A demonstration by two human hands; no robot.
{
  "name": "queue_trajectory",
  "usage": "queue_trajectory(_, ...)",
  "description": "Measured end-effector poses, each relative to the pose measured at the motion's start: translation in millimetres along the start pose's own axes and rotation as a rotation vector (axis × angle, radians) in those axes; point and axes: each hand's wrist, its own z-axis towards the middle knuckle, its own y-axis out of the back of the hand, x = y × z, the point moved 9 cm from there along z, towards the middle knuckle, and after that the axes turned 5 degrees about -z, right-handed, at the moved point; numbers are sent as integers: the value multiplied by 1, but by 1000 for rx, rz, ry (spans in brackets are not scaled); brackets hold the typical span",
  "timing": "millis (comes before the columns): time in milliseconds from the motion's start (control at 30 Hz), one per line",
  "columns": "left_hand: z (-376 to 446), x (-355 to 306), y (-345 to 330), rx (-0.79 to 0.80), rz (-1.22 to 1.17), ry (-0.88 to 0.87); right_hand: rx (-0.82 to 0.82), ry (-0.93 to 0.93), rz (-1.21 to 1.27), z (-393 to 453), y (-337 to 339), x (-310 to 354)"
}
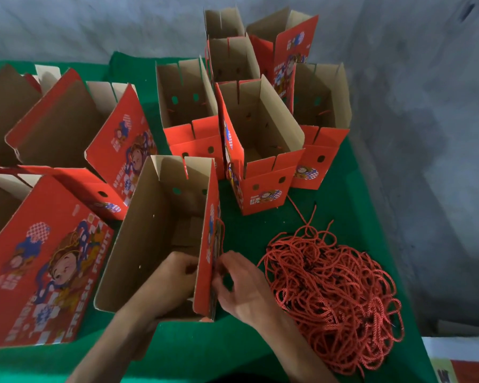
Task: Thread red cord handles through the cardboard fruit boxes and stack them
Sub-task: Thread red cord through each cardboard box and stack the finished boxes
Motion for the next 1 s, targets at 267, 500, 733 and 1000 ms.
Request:
queue_trajectory(267,-4,-9,4,50,116,65,36,-77,-246,4,-10,-55)
queue_trajectory(500,-16,24,4,178,245,72,29,-436,-612,5,5,-159)
queue_trajectory(733,-51,-46,51,-195,367,-398,109,-502,-620,15,9,-164)
queue_trajectory(1000,-68,-101,118,-219,691,-747,116,-447,-569,17,6,-147)
